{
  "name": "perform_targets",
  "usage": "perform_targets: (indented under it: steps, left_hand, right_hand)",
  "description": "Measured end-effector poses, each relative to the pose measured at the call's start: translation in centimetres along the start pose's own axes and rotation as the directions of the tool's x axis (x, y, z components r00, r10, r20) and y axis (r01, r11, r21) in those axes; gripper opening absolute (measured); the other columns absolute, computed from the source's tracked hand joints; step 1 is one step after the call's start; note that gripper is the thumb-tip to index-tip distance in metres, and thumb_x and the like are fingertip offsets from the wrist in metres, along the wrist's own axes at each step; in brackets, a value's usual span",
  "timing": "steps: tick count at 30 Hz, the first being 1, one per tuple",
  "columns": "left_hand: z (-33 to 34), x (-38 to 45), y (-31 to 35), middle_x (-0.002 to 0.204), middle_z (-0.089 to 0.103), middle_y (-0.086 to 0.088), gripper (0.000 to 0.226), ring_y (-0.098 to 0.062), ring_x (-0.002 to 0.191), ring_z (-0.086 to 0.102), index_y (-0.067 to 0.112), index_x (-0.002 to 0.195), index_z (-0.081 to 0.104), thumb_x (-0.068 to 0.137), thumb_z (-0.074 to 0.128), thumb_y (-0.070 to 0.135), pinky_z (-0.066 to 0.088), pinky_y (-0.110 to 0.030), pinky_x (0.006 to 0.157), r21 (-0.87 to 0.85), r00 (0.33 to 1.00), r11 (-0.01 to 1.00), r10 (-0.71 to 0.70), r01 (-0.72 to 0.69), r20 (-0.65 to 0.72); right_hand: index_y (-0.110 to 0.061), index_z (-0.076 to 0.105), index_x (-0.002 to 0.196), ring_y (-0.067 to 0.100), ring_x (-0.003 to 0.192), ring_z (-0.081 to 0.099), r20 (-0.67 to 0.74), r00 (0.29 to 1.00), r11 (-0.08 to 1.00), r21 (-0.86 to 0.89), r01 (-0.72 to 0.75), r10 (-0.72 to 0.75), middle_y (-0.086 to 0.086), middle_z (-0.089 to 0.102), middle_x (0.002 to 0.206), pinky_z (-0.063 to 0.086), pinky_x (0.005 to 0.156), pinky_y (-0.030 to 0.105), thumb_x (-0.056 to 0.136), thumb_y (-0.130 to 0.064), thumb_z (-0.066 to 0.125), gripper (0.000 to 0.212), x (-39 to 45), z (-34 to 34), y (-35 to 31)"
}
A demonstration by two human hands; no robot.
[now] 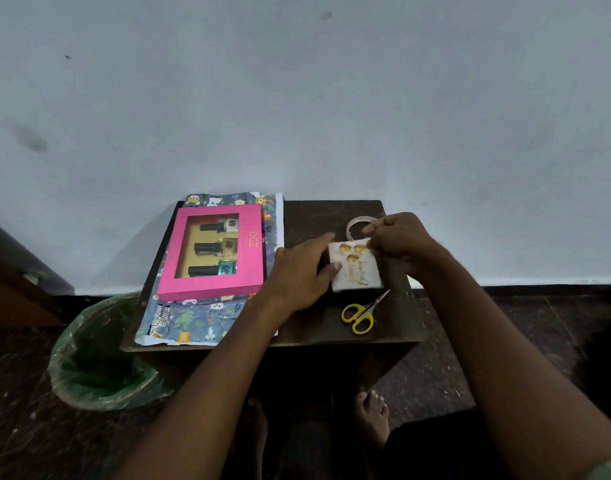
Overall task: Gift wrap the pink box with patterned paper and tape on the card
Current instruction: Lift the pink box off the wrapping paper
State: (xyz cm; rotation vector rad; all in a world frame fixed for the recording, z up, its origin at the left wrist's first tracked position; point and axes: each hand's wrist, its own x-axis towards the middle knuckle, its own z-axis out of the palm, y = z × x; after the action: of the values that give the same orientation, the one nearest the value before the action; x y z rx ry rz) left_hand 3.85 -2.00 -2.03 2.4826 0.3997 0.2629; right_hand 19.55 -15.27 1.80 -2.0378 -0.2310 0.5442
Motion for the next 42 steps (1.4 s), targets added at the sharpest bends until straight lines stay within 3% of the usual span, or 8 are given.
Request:
perform_targets:
  steps: [3,6,9,12,16,25,30,42]
  left_hand:
    - [0.3,0.7,1.1,0.134,0.071,-0.004,0.069,-0.019,0.120,0.068,0.020,0.161,0.041,0.100,0.074,0.026,0.054,-0.041,0.107,-0.296,0.984,0.944,-0.169,0.147,-0.049]
    - [1.0,1.7,1.2,0.126,0.075,-0.004,0.071,-0.020,0.112,0.073,0.022,0.155,0.049,0.093,0.080,0.010,0.060,-0.046,0.099,-0.421,0.947,0.874,-0.307,0.243,-0.092]
    - [1.4,2.8,0.3,0.142,0.068,-0.003,0.070,-0.024,0.125,0.067,0.023,0.155,0.051,0.092,0.077,0.007,0.056,-0.046,0.106,-0.428,0.876,0.845,-0.436,0.320,-0.206]
    - [1.5,3.6,0.3,0.148,0.064,-0.003,0.068,-0.025,0.130,0.064,0.022,0.156,0.049,0.095,0.074,0.009,0.055,-0.047,0.107,-0.441,0.845,0.823,-0.487,0.358,-0.222]
    - [2.2,3.9,1.1,0.145,0.065,-0.002,0.062,-0.024,0.129,0.064,0.022,0.152,0.052,0.095,0.073,0.009,0.053,-0.044,0.110,-0.435,0.849,0.824,-0.485,0.363,-0.209]
    - [3.3,3.9,1.7,0.121,0.074,0.001,0.040,-0.018,0.106,0.075,0.032,0.122,0.065,0.090,0.081,0.015,0.065,-0.043,0.087,-0.432,0.899,0.819,-0.436,0.377,-0.042]
    - [3.8,4.0,2.4,0.125,0.075,0.001,0.049,-0.016,0.110,0.073,0.027,0.134,0.064,0.091,0.083,0.016,0.063,-0.042,0.095,-0.418,0.922,0.834,-0.387,0.360,0.021]
    - [3.5,3.8,3.3,0.133,0.061,-0.002,0.056,-0.018,0.111,0.067,0.024,0.132,0.069,0.082,0.092,0.035,0.056,-0.031,0.095,-0.202,0.947,0.938,-0.306,0.282,-0.099]
  right_hand:
    - [-0.001,0.071,0.086,0.025,0.069,0.065,0.008,0.999,0.982,0.183,-0.040,0.039,0.020,0.070,0.085,0.058,0.066,0.036,0.085,0.014,0.065,0.017,-0.2,0.1,-0.6]
    - [-0.003,0.071,0.088,0.026,0.079,0.072,-0.008,1.000,0.977,0.213,0.000,0.002,0.016,0.072,0.095,0.064,0.069,0.034,0.084,0.016,0.065,0.020,0.3,0.7,-0.5]
    - [-0.015,0.077,0.097,0.019,0.082,0.068,-0.119,0.975,0.972,-0.162,0.168,-0.188,0.003,0.073,0.095,0.057,0.074,0.033,0.080,-0.002,0.072,0.022,1.1,0.4,0.4]
    - [-0.026,0.076,0.092,0.018,0.090,0.063,0.041,0.953,0.801,-0.532,0.274,-0.299,-0.006,0.068,0.095,0.045,0.075,0.028,0.075,-0.008,0.077,0.025,0.9,0.1,1.1]
    - [-0.023,0.069,0.072,0.023,0.087,0.066,0.008,0.938,0.736,-0.618,0.277,-0.347,-0.002,0.070,0.090,0.045,0.067,0.030,0.081,-0.005,0.072,0.020,1.3,0.5,2.0]
    - [-0.013,0.080,0.098,0.030,0.104,0.065,-0.051,0.868,0.707,-0.605,0.367,-0.494,0.009,0.072,0.110,0.040,0.079,0.029,0.086,0.005,0.064,0.027,4.4,1.2,3.2]
    - [-0.011,0.081,0.104,0.028,0.108,0.067,-0.032,0.862,0.725,-0.557,0.404,-0.505,0.010,0.073,0.115,0.049,0.087,0.032,0.087,0.009,0.064,0.031,4.4,1.6,2.7]
    - [-0.008,0.077,0.121,0.032,0.116,0.066,0.029,0.859,0.702,-0.562,0.437,-0.511,0.013,0.073,0.125,0.050,0.098,0.037,0.087,0.012,0.059,0.043,4.3,0.8,2.5]
